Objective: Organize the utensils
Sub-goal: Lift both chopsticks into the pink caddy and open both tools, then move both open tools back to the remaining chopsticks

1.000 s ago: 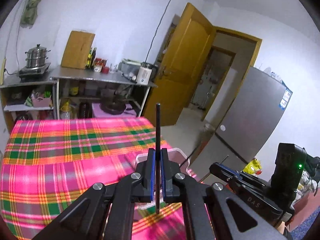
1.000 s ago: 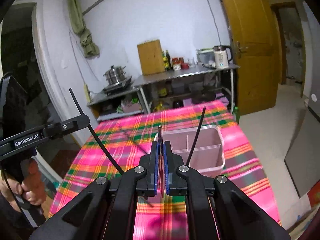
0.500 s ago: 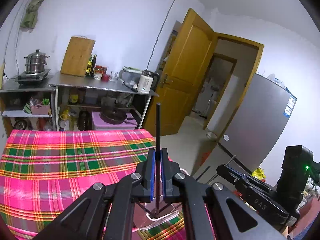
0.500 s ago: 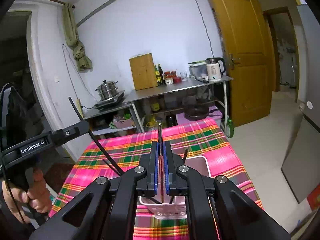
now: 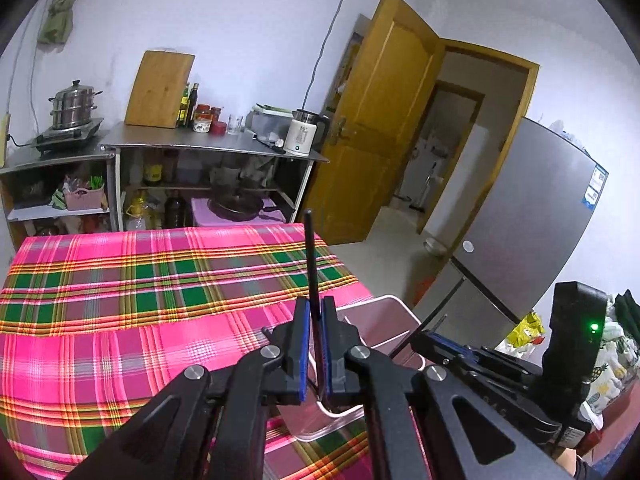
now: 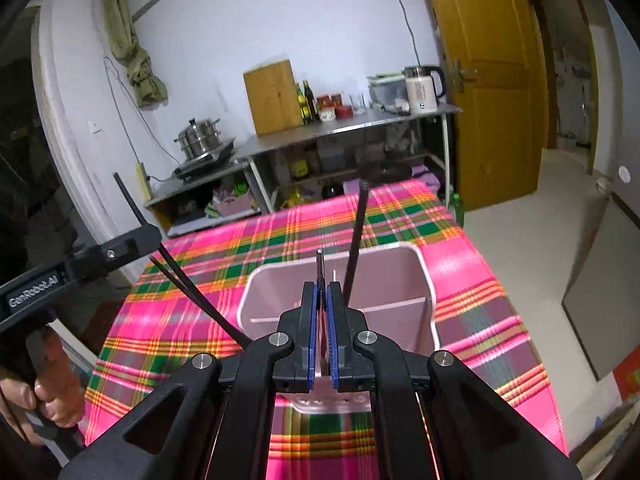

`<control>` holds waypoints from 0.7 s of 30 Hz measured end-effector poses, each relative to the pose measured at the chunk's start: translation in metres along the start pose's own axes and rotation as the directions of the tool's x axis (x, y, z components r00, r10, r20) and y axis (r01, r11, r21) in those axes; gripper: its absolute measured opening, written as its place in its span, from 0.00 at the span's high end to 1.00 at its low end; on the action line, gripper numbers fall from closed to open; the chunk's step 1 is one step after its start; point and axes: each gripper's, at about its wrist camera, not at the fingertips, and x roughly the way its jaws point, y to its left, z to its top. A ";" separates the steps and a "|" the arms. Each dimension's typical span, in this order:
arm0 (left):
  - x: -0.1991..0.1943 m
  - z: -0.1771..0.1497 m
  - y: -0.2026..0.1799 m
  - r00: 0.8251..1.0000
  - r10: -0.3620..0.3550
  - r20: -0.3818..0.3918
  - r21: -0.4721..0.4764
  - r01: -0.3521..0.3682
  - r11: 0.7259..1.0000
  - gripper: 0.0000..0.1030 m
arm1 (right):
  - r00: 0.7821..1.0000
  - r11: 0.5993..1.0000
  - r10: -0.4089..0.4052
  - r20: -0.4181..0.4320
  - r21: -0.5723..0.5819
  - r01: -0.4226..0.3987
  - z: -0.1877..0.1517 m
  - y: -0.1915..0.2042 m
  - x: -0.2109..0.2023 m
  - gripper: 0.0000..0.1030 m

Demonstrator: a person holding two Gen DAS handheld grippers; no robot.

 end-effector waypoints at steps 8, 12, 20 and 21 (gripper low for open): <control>-0.016 -0.004 0.002 1.000 0.010 0.015 -0.004 -0.010 1.000 0.89 | 1.000 1.000 -0.029 -0.004 0.003 0.029 -0.004 -0.005 -0.007 0.85; -0.034 -0.007 0.002 0.999 0.016 0.037 0.001 -0.016 1.000 0.88 | 0.999 0.999 -0.034 0.019 -0.007 0.034 -0.006 -0.003 -0.021 0.83; -0.062 -0.032 0.004 0.998 0.050 0.039 0.012 -0.051 0.999 0.87 | 0.999 0.998 -0.019 0.041 -0.058 0.021 -0.025 0.017 -0.048 0.82; -0.064 -0.036 0.004 0.998 0.058 0.038 0.014 -0.059 0.998 0.87 | 0.999 0.998 -0.013 0.039 -0.065 0.016 -0.028 0.020 -0.050 0.82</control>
